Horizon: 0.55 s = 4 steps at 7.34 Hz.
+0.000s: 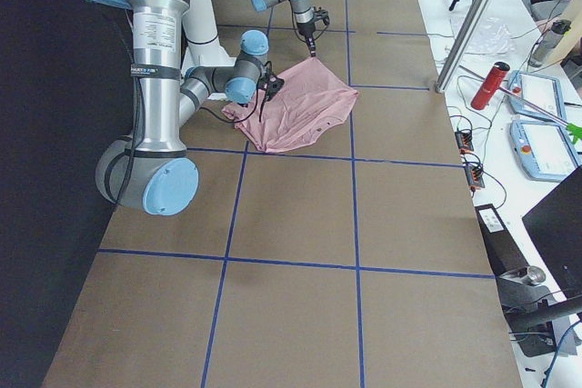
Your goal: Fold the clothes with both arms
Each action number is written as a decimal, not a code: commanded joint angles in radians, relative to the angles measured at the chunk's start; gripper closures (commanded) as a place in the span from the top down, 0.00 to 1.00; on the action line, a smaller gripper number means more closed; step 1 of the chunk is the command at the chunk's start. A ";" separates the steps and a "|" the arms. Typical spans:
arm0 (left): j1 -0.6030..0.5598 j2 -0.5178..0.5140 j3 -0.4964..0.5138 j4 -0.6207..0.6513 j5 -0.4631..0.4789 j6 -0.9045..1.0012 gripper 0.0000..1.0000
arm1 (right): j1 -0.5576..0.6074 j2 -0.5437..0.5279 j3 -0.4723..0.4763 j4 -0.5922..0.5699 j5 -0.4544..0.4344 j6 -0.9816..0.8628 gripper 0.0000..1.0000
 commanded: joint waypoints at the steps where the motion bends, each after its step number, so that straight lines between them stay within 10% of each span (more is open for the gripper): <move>1: -0.097 -0.146 0.355 -0.285 0.002 0.025 0.00 | 0.037 0.017 -0.001 -0.001 0.001 0.003 1.00; 4: -0.160 -0.306 0.669 -0.463 0.005 0.044 0.00 | 0.054 0.020 -0.001 0.001 -0.001 0.005 1.00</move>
